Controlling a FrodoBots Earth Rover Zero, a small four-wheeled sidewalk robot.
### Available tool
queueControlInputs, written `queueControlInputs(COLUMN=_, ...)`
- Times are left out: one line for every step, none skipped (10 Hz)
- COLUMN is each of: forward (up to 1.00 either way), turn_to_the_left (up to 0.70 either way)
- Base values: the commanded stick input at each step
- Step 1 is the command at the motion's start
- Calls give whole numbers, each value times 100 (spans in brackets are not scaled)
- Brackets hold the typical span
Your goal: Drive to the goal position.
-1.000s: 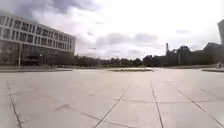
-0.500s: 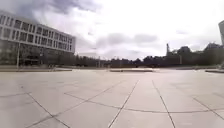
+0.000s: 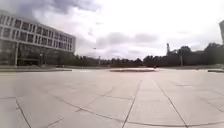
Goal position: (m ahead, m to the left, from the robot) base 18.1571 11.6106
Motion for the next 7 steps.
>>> queueControlInputs(forward=70, turn_to_the_left=0)
queueControlInputs(forward=70, turn_to_the_left=0)
queueControlInputs(forward=70, turn_to_the_left=0)
queueControlInputs(forward=70, turn_to_the_left=0)
queueControlInputs(forward=70, turn_to_the_left=0)
queueControlInputs(forward=70, turn_to_the_left=0)
queueControlInputs(forward=70, turn_to_the_left=10)
